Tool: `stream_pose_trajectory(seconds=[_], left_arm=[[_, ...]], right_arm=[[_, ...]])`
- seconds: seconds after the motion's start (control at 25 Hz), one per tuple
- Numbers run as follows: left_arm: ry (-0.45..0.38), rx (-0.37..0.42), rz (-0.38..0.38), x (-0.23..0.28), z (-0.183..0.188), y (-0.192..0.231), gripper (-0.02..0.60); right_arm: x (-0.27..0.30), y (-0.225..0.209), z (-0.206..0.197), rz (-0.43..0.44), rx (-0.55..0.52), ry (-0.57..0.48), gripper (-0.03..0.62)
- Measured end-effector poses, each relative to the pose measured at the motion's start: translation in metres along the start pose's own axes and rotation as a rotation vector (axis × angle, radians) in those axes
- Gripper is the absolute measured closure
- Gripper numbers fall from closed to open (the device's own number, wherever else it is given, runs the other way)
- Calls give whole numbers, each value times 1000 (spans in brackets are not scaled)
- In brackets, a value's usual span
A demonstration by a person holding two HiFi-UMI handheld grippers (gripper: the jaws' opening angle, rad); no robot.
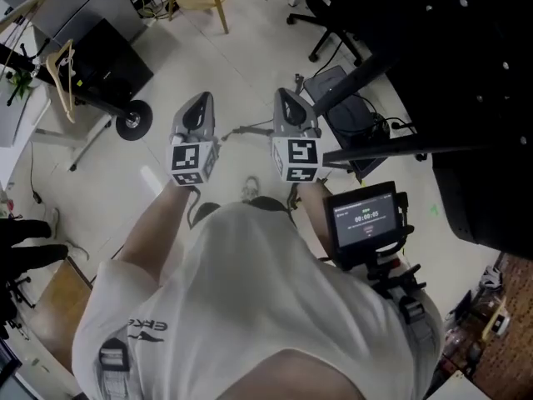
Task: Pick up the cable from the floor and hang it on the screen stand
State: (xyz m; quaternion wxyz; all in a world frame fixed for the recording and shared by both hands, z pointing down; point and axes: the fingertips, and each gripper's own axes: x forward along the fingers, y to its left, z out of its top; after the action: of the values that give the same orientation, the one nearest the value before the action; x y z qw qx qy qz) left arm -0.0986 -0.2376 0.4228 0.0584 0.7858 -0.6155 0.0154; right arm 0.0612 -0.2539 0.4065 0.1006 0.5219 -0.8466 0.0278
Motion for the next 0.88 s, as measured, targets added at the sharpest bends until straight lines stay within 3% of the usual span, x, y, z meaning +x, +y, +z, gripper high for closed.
stream_pose_trajectory(seconds=[0.24,0.48,0.88], left_arm=[[73,1,-13,4,-28,-13,580],[173,-10,-29,62,-97,28,579],[293,-4,-101,126,-308,82,578]], right_arm=[[-2,-10,-30,2,15,70,580],[73,-9,-88,19,16,171,580],[163,6,-278,37,11,279,580]])
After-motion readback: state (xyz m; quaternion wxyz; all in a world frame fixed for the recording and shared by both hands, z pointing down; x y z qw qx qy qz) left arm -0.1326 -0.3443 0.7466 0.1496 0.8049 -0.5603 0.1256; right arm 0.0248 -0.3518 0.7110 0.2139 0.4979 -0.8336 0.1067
